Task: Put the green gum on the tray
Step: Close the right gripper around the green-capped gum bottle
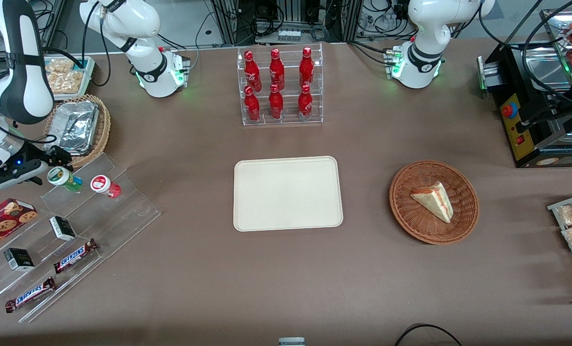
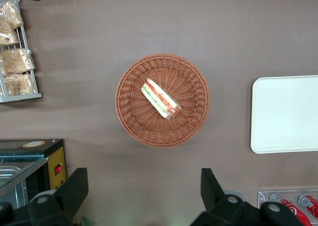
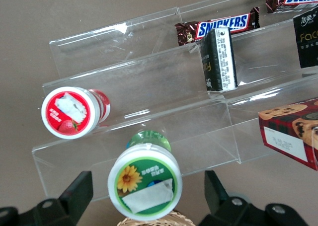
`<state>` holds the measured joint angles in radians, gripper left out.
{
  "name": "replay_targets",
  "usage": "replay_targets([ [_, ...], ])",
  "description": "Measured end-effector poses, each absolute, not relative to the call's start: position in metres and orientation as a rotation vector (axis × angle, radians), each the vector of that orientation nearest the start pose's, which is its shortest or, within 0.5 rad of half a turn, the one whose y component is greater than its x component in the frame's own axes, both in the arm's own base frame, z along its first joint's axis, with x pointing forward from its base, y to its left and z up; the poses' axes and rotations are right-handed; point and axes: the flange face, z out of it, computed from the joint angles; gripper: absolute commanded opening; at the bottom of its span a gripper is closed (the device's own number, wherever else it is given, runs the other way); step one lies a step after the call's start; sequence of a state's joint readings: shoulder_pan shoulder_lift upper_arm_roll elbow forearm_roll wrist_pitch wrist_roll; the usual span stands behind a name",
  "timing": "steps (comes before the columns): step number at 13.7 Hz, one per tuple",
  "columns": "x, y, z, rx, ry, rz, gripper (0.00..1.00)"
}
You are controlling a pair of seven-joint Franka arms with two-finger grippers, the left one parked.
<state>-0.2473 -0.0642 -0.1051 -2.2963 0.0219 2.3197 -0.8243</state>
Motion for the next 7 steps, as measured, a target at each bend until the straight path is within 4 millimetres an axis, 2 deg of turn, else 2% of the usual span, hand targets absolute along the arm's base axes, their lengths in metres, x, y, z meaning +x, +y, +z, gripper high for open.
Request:
replay_targets([
  [1, 0.4808, -0.1766, 0.3823, -3.083, -0.716, -0.134, 1.00],
  [2, 0.4805, -0.1763, 0.3811, -3.081, -0.710, -0.135, 0.90],
  [5, 0.4803, -0.1752, 0.3801, -3.077, -0.707, -0.138, 0.15],
  [6, 0.4806, -0.1747, 0.3802, -3.077, -0.709, -0.139, 0.01],
  [7, 0.4809, -0.1740, 0.3802, -3.076, -0.711, -0.140, 0.00],
])
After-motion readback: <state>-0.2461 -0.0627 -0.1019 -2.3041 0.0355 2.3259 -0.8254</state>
